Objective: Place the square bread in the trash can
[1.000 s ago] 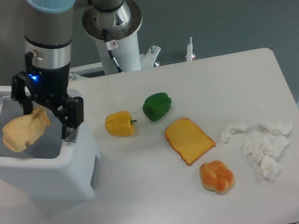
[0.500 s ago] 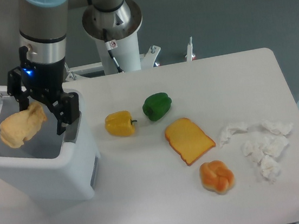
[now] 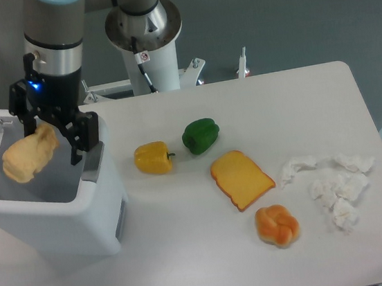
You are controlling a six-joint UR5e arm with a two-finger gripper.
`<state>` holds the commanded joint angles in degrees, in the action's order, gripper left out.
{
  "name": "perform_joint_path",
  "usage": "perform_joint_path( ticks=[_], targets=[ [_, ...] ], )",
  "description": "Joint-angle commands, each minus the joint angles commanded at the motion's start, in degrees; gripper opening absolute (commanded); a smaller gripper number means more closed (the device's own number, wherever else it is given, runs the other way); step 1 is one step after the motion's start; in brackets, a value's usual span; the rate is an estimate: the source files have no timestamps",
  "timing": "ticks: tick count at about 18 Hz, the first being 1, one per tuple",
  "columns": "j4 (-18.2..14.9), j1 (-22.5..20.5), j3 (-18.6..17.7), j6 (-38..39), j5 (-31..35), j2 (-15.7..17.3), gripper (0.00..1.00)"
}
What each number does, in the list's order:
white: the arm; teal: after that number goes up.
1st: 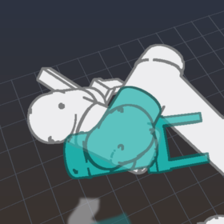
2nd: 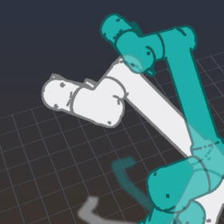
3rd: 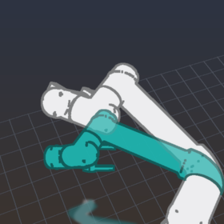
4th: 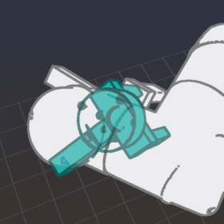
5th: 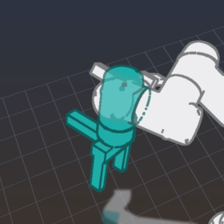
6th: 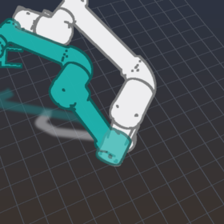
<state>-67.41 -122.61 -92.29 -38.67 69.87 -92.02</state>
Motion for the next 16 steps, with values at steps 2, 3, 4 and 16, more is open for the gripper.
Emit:
perform_joint_path(
  ticks=[2, 3, 4, 16],
  targets=[
    [0.09, 0.18, 0.00, 0.09, 0.09, -0.09, 1.00],
    [0.09, 0.26, 0.09, 0.18, 0.09, -0.17, 1.00],
    [0.09, 0.26, 0.09, 0.09, 0.09, -0.26, 1.00],
    [-0.18, -4.73, 8.16, 1.58, -0.79, -3.16, 1.00]
  ],
)
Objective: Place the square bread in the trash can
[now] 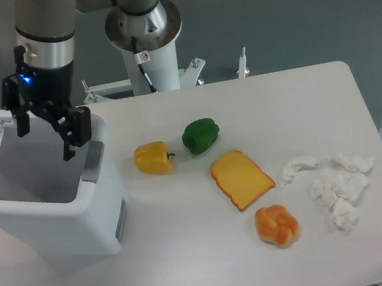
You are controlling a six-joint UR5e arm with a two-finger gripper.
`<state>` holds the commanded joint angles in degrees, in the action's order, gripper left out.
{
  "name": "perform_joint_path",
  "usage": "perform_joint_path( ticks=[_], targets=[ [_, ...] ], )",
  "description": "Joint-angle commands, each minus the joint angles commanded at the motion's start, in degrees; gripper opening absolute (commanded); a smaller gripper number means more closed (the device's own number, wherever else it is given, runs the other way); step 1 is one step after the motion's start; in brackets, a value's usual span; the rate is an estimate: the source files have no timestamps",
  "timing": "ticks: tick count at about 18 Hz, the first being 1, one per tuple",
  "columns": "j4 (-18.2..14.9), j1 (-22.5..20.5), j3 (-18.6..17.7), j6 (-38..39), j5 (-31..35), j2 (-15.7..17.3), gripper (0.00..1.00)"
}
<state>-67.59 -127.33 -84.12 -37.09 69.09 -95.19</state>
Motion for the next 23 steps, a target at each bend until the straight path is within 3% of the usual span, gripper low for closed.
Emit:
perform_joint_path(
  ticks=[4, 10, 20, 23],
  targets=[
    [1.22, -6.16, 0.62, -2.79, -0.62, -1.13, 1.00],
    [2.64, -15.83, -0.08, -19.84, 5.78, -6.06, 1.00],
    [2.64, -22.34, -2.72, -42.52, 12.47, -12.21, 1.00],
    [2.73, -22.34, -2.19, -44.64, 15.19, -15.11, 1.00]
  ],
)
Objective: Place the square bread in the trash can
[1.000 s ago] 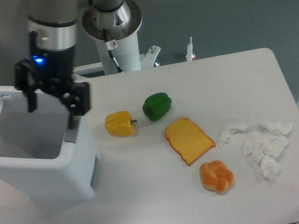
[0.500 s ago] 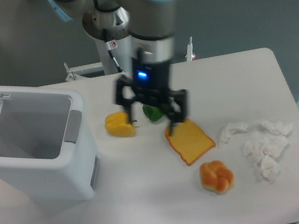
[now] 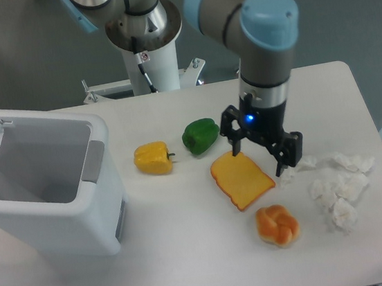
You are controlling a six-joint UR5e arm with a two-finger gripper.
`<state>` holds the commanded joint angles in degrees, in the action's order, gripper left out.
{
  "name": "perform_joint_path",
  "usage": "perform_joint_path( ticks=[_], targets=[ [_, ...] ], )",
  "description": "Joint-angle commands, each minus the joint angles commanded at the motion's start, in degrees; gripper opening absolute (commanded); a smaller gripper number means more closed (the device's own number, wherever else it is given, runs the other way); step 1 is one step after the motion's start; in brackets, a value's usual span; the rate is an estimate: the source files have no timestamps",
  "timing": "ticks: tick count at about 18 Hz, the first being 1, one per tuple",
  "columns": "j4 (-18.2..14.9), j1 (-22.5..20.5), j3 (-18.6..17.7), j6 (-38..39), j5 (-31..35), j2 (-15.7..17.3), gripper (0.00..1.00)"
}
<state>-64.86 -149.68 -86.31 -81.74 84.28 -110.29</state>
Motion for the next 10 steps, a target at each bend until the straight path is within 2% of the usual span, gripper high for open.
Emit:
perform_joint_path(
  ticks=[5, 10],
  targets=[
    [0.00, -1.23, 1.06, -1.49, 2.11, -3.87, 1.00],
    [-0.09, -1.23, 1.15, -1.85, 2.47, -4.05, 1.00]
  ],
)
